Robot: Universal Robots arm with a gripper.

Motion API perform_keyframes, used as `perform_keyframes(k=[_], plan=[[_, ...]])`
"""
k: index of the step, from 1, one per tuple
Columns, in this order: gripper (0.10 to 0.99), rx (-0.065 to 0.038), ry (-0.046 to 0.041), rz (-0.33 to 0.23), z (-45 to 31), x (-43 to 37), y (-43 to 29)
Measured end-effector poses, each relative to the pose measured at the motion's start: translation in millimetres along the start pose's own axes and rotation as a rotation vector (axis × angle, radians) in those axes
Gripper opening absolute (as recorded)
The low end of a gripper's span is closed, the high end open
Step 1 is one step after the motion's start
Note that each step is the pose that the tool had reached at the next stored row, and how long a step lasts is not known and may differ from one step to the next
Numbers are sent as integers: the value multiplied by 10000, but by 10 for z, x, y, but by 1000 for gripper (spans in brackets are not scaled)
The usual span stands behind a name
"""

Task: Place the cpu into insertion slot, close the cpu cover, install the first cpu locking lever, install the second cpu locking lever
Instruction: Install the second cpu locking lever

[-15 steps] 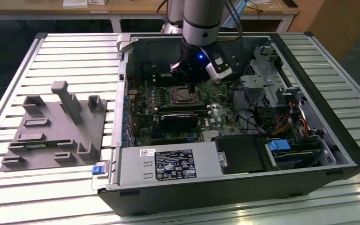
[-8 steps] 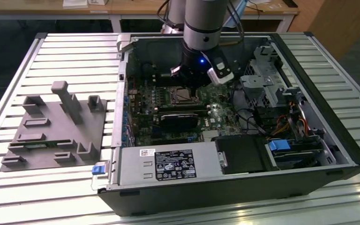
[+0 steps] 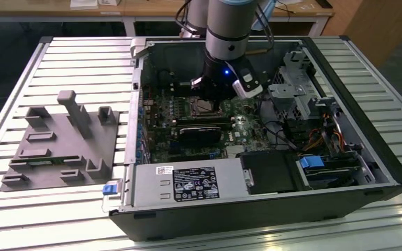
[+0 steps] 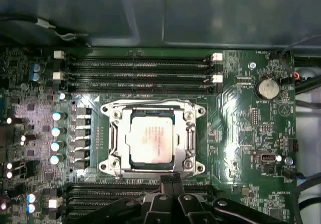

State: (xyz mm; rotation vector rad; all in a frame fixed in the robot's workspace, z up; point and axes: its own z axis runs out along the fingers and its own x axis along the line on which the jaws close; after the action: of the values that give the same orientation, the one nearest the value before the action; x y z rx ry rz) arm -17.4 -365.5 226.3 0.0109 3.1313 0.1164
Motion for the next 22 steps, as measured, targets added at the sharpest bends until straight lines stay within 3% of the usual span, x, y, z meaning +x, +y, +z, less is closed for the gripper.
perform_keyframes(k=[5, 14, 20, 22], plan=[[106, -4, 0, -3, -1, 66, -2], [106, -11, 1, -7, -3, 254, -24], [106, -21, 2, -13, 1, 304, -46], [106, -79, 2, -12, 1, 310, -65]])
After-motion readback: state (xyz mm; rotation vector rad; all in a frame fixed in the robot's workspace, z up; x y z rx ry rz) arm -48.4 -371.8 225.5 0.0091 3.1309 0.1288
